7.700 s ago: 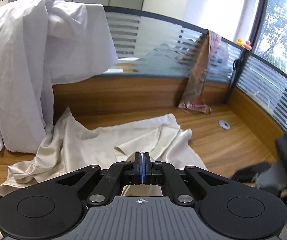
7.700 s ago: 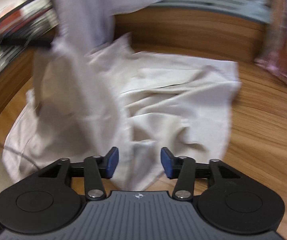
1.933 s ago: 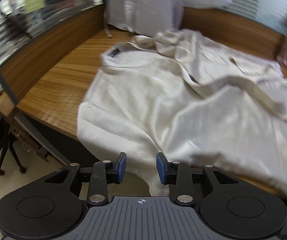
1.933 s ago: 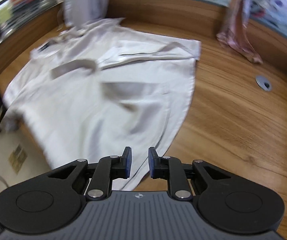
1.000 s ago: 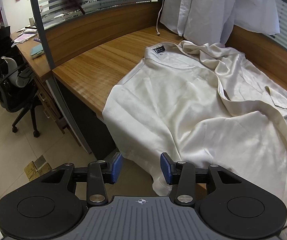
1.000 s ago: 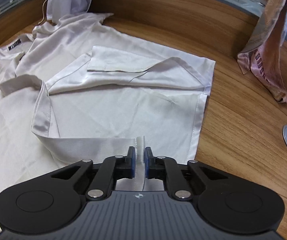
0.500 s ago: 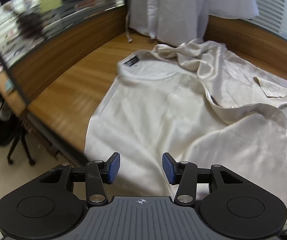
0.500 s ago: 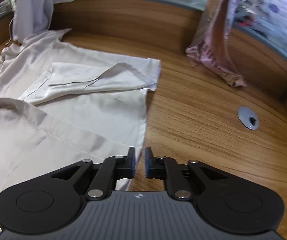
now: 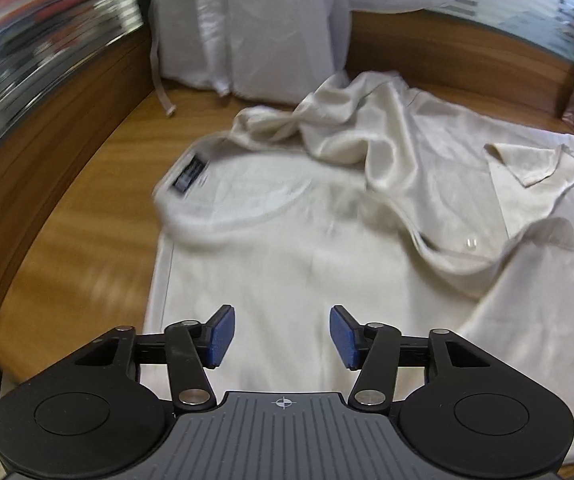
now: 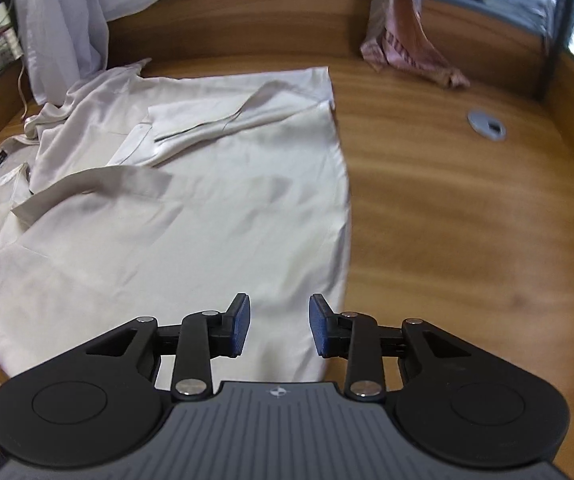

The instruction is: Fold clothes

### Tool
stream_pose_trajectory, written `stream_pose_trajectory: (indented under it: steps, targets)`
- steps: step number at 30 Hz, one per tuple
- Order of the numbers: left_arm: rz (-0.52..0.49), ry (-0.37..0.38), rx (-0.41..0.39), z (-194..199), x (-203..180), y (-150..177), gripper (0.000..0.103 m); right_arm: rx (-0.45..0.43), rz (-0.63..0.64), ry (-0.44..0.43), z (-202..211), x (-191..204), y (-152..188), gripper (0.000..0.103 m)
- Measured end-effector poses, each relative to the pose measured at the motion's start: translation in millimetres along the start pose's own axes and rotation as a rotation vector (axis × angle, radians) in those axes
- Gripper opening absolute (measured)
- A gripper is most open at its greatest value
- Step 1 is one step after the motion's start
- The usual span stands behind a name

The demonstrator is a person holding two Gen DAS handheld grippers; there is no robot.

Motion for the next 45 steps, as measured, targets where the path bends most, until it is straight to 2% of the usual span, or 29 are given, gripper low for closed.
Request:
stream_pose_trajectory:
  steps: [4,9,16,20,27,35,40,42,43,44,45]
  targets:
    - [-0.059,0.045,-0.002,-22,17,-22,0.057,-0.013,-0.082,0.031,3,24,4,0.039]
    - [-0.124,0.059,0.004,-43,38,-38,0.057,-0.042,-0.154,0.061,0,47,-1,0.042]
    - [-0.185,0.100,0.025,-60,57,-49,0.057,-0.020,-0.178,0.082,-3,65,1,0.044]
    - [-0.237,0.072,0.030,-75,57,-52,0.058,-0.001,-0.181,0.098,-3,68,10,0.044]
    - [-0.220,0.069,0.039,-92,67,-56,0.058,0.025,-0.209,0.154,3,61,27,0.044]
    - [-0.273,0.198,0.059,-107,56,-66,0.062,0.032,-0.223,0.206,18,57,34,0.046]
    - [-0.315,0.242,0.059,-119,46,-71,0.062,0.048,-0.256,0.223,24,60,39,0.048]
    - [-0.309,0.274,0.054,-120,44,-71,0.058,0.053,-0.268,0.235,26,60,42,0.048]
    - [-0.300,0.298,0.050,-120,45,-71,0.045,0.055,-0.273,0.243,27,60,42,0.048]
    - [-0.297,0.313,0.046,-119,44,-71,0.024,0.056,-0.277,0.251,29,59,43,0.048]
    - [-0.306,0.310,0.040,-118,43,-70,0.014,0.055,-0.282,0.258,30,58,44,0.048]
Point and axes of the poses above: each gripper's, at about its wrist camera, not at the fingertips, and z roughly against the way its jaws point, x to its left, y to its underside, the point moved 5 cm from there along -z, roughly the way its jaws point, and after that the axes turned 7 degrees about y, right-handed, at the moved point
